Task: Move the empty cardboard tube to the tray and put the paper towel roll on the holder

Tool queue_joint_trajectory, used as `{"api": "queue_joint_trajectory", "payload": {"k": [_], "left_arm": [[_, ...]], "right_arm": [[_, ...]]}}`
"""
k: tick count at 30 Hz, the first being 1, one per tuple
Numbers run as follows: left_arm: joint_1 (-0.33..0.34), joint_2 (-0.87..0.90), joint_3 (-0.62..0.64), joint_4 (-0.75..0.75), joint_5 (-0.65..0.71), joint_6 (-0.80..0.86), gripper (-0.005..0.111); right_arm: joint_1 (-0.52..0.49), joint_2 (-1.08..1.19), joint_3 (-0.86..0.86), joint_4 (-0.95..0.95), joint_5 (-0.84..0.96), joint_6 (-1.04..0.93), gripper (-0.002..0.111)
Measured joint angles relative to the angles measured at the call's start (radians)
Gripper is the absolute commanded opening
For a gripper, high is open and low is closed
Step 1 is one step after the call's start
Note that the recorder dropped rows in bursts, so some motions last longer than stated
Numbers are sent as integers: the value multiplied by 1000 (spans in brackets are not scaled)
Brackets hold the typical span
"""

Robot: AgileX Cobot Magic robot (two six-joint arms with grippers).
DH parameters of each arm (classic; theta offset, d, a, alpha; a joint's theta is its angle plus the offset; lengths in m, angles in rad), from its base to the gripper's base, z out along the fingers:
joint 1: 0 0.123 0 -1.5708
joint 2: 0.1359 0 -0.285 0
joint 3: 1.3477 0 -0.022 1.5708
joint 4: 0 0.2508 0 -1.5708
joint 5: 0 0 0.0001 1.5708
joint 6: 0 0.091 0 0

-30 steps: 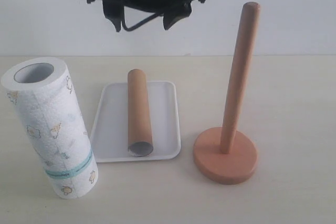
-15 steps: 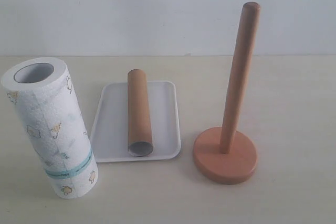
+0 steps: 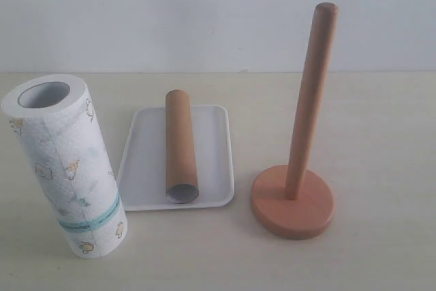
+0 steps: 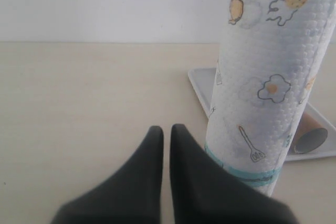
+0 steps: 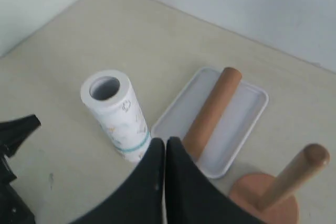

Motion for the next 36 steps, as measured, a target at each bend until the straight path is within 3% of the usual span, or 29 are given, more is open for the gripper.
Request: {"api": "queue_joint_trajectory", "payload": {"k": [6,24,29,36], "left_arm": [[0,0,0,0,0,0,4],[0,0,0,0,0,0,4],[0,0,0,0,0,0,4],[0,0,0,0,0,0,4]], "right_arm": [[0,-60,156,48,7,-2,0],[0,-67,183,59,3,-18,0],[0,-87,346,34,-121,-81,0],[0,-171,739,24,-454,-91,0]]}}
